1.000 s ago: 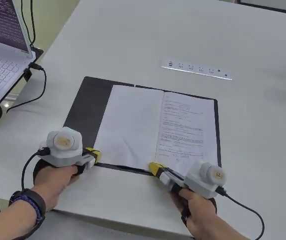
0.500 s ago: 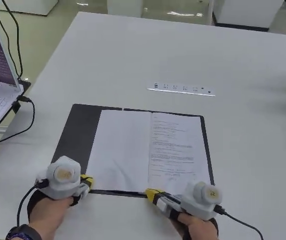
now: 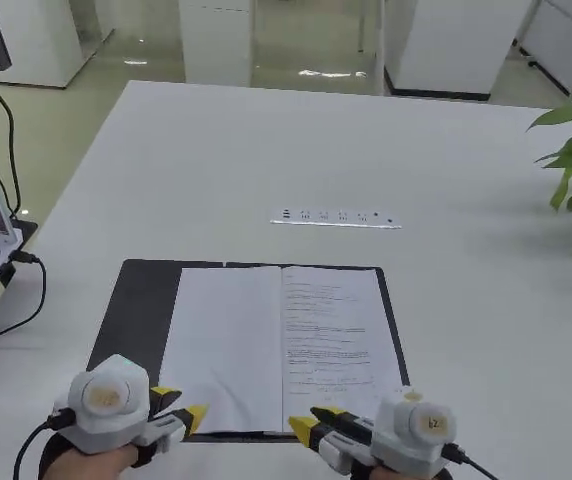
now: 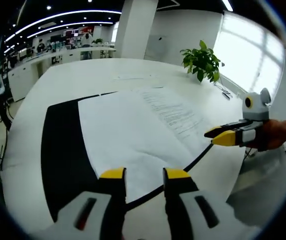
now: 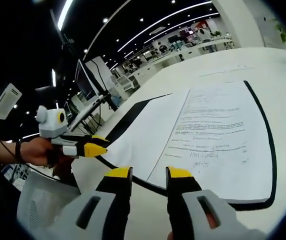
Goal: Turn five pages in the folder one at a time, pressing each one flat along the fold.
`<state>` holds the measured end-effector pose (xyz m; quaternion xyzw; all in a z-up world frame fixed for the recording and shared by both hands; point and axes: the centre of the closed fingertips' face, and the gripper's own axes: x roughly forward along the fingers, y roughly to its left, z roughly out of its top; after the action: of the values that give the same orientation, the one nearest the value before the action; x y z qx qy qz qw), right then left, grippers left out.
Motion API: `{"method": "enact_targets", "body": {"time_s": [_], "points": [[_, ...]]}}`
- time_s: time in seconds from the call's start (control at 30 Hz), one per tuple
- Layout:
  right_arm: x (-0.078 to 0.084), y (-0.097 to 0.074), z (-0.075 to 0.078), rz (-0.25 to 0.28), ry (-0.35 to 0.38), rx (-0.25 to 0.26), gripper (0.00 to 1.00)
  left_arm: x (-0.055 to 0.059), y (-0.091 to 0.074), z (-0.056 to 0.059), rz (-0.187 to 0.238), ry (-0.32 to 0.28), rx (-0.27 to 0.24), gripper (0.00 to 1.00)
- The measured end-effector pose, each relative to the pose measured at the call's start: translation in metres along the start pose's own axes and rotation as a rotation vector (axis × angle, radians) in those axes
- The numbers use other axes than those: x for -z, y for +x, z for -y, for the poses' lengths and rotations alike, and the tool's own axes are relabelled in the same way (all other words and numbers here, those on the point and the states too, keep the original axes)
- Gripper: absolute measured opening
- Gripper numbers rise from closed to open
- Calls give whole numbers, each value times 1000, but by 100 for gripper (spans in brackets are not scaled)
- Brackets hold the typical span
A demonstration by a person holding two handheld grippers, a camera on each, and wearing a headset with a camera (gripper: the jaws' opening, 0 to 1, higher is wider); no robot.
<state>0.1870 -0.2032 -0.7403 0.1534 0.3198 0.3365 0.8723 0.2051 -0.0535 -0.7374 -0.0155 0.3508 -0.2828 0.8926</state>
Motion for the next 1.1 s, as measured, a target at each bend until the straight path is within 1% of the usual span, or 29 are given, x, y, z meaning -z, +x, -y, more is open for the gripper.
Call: {"method": "enact_targets", "body": {"time_s": [0.07, 0.13, 0.2, 0.27, 0.3, 0.33, 0.4, 0.43, 0.47, 0.53, 0.63, 0.73, 0.83, 0.93, 1.0, 1.1], "points": [[-9, -7, 2, 19, -24, 13, 31, -8, -5, 1, 25, 9, -4, 29], [-17, -13, 2, 39, -51, 9, 30, -17, -12, 2, 48, 23, -10, 30], [-22, -21, 4, 46, -80, 23, 31, -21, -19, 3, 54, 22, -15, 32], [-24, -30, 6, 46, -93, 33, 34, -26, -25, 3, 66, 23, -19, 35], [-24, -32, 7, 47, -97, 35, 36, -27, -27, 3, 68, 30, -23, 36], [-25, -37, 8, 47, -106, 42, 37, -30, -31, 4, 70, 39, -27, 37], [-25, -45, 9, 53, -112, 44, 42, -32, -35, 4, 73, 46, -31, 39], [-27, -51, 9, 70, -120, 47, 45, -34, -39, 3, 73, 63, -40, 39], [-30, -57, 12, 98, -113, 61, 46, -35, -43, 2, 70, 90, -50, 38], [-29, -67, 14, 107, -101, 65, 45, -36, -47, 2, 69, 98, -56, 40], [-28, -79, 20, 108, -108, 96, 46, -40, -55, 1, 83, 92, -62, 45], [-27, -93, 21, 118, -123, 112, 50, -42, -65, 0, 99, 75, -69, 46], [-26, -107, 19, 128, -136, 125, 55, -38, -72, -5, 95, 72, -76, 48], [-26, -116, 21, 138, -133, 140, 55, -37, -78, -5, 93, 82, -73, 51], [-28, -120, 22, 149, -129, 145, 56, -35, -82, -7, 85, 84, -83, 53], [-28, -125, 22, 143, -145, 152, 57, -35, -87, -7, 86, 89, -85, 54]]}}
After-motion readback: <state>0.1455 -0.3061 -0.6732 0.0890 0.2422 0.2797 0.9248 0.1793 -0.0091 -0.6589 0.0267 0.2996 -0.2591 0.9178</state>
